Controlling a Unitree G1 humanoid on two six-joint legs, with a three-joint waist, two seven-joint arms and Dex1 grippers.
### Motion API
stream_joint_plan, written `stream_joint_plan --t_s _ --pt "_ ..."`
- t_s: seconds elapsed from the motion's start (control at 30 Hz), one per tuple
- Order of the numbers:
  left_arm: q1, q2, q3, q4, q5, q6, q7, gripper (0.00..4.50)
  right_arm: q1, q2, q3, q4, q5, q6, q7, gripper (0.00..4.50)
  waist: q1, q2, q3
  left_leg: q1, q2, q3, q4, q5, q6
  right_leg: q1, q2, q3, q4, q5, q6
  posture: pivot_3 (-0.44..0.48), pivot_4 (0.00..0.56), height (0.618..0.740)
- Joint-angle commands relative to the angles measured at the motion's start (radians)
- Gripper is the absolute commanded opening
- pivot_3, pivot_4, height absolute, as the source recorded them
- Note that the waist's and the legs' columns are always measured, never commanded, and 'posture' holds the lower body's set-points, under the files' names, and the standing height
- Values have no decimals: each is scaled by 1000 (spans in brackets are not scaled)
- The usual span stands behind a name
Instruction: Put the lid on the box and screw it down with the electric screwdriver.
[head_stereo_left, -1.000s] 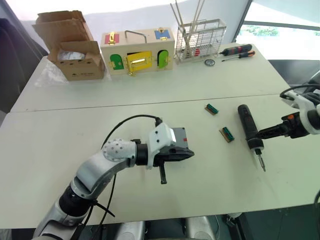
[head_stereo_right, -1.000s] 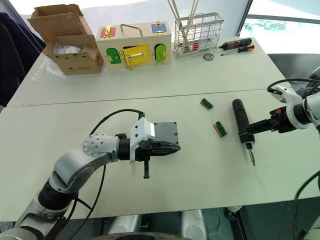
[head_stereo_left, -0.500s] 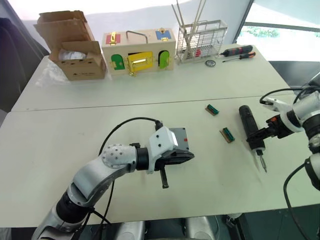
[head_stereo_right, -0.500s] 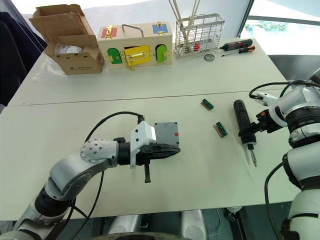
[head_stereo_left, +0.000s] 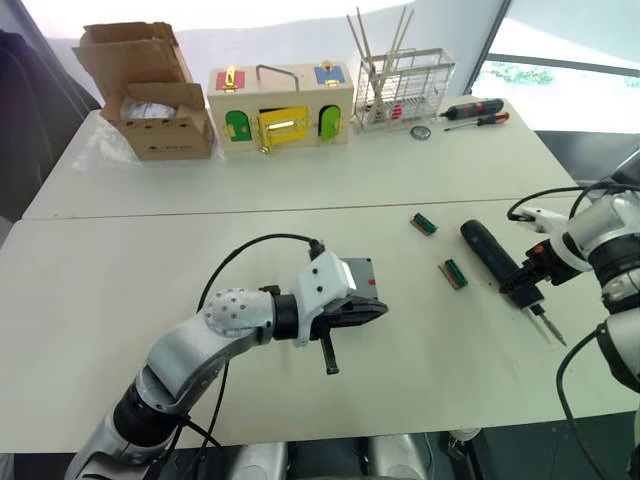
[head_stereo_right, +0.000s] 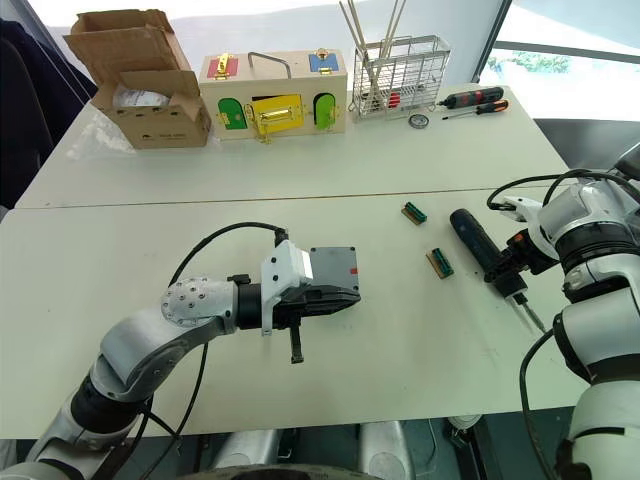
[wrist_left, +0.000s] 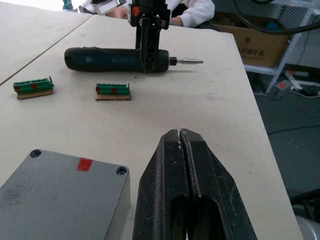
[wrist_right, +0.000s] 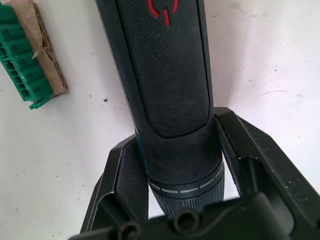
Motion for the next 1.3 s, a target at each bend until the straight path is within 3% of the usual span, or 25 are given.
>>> stream_joint_plan --t_s 0.03,0.1,0.2,0.27,0.33,0.43,0.57,0.77,0.87,1.03,1.3 --pt "-26 8 18 3 -1 -20 -23 0 25 27 -64 24 23 13 -72 1781 -1 -1 -1 0 0 0 0 0 0 0 0 0 0 0 0 0 150 734" --pt "-28 24 39 28 -6 -35 -48 0 -4 34 -126 29 38 10 -133 1781 -5 -2 -1 1 0 0 0 0 0 1 0 0 0 0 0 0 150 734" --pt "-74 35 98 99 -44 -44 -103 0 -96 -23 -379 -77 139 -3 -287 1781 -10 4 2 1 0 2 0 0 0 1 0 2 0 0 0 0 150 734" --pt "-89 33 123 110 -79 -36 -127 0 -47 -30 -536 -245 208 11 -366 1781 -6 19 5 -2 -1 6 0 0 0 -5 -3 6 2 1 0 0 150 734" --pt "-92 42 139 115 -95 -34 -149 0 16 -2 -673 -407 266 42 -456 1781 -4 21 5 -3 0 8 -3 0 0 -9 -2 6 2 0 0 0 150 734" --pt "-109 34 161 151 -94 -19 -132 0 182 187 -1022 -853 407 -48 -639 1781 -2 20 4 -7 1 2 -6 0 0 -14 0 0 5 0 0 0 150 734" --pt "-94 51 173 165 -104 8 -126 0 275 439 -1185 -1265 627 80 -770 1781 -4 22 4 -15 1 1 0 1 -3 -21 -1 0 14 0 0 0 150 734" --pt "-71 29 188 180 -87 2 -74 0 339 628 -1165 -1470 789 78 -939 1781 1 22 4 -15 0 0 13 0 0 -16 -2 1 15 0 0 0 150 734" --pt "-35 -27 184 178 -73 7 13 0 501 686 -944 -1521 739 -45 -935 1781 -2 21 1 -14 -1 -2 12 -1 1 -16 -1 1 15 0 0 0 150 734" --pt "-9 -49 143 198 6 -35 60 0 628 692 -808 -1508 724 -179 -938 1781 -8 23 2 -16 0 1 11 -1 2 -19 -1 3 16 0 0 0 150 734" --pt "-15 -42 104 257 84 -66 47 0 642 660 -747 -1440 739 -266 -949 1781 -4 23 2 -15 -1 0 12 -1 2 -17 -1 2 15 0 0 0 150 734"
